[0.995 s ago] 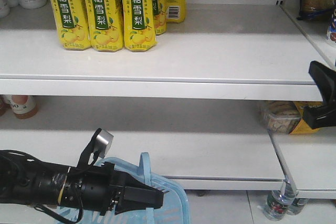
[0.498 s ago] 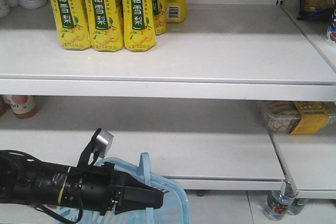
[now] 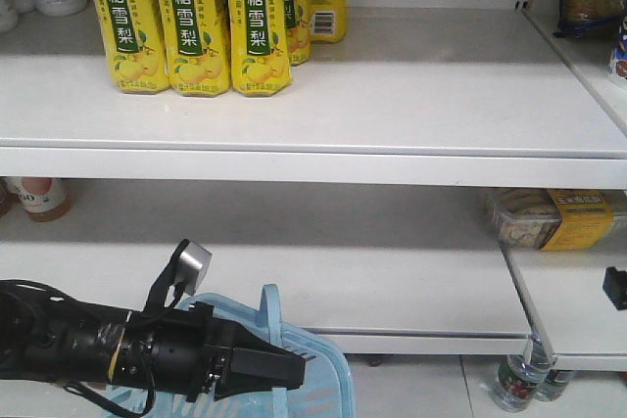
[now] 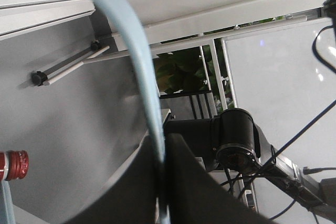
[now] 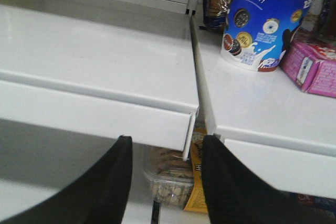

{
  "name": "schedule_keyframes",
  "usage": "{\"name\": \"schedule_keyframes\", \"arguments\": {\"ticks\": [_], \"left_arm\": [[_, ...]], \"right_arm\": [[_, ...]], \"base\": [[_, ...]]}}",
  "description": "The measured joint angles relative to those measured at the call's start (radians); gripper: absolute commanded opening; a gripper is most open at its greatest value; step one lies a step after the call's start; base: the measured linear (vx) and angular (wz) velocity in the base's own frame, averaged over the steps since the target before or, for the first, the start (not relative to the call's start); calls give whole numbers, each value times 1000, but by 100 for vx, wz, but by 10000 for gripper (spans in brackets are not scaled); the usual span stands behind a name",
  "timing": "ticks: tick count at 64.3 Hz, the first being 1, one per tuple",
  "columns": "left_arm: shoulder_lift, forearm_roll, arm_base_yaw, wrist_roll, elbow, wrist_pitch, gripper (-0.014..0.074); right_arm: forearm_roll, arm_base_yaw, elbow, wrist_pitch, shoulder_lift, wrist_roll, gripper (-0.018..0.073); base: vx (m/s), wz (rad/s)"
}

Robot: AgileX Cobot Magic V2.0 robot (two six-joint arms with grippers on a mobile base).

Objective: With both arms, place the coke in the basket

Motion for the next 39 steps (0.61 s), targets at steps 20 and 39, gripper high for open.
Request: {"name": "schedule_keyframes", "arguments": {"ticks": [20, 39], "left_arm": [[0, 0, 0, 0, 0, 0, -6], [0, 0, 0, 0, 0, 0, -6]], "right_arm": [[-1, 0, 142, 21, -140, 71, 311], [-1, 0, 272, 74, -202, 212, 311]], "base": [[0, 0], [0, 0]]}}
